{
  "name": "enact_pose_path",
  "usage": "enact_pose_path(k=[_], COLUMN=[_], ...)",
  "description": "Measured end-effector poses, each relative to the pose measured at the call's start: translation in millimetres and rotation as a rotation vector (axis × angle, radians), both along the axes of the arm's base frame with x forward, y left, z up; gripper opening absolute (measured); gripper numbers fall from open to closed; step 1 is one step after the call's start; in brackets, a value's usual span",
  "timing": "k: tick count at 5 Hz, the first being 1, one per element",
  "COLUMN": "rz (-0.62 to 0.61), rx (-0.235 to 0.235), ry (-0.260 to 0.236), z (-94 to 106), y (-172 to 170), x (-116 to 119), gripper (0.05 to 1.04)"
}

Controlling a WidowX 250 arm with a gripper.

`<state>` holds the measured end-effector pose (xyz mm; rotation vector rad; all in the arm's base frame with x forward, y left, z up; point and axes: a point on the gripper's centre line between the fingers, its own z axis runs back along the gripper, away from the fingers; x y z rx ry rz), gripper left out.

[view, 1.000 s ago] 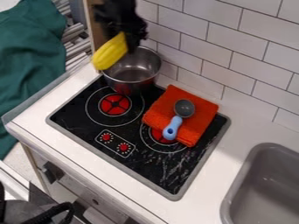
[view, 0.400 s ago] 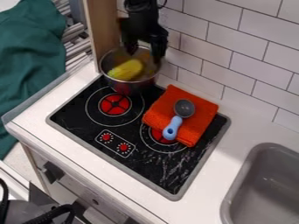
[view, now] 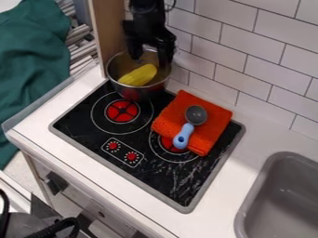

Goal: Put the jojoto inside the silver pot

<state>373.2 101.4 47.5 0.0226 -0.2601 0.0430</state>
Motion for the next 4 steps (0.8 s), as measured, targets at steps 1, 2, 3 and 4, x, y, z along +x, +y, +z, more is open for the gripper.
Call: enact_pose_path(k=[1, 2, 3, 4], rz=[-0.043, -0.048, -0.05, -0.045], rx=[0.005, -0.012, -0.013, -0.012], ry=[0.03, 0.06, 0.068, 0.058], z=[5.0, 0.1, -1.7, 2.0], y=[-25.4, -40.7, -54.3, -60.5], x=[-2.0, -11.6, -19.3, -22.0], gripper=[1.002, 1.001, 1.001, 1.001])
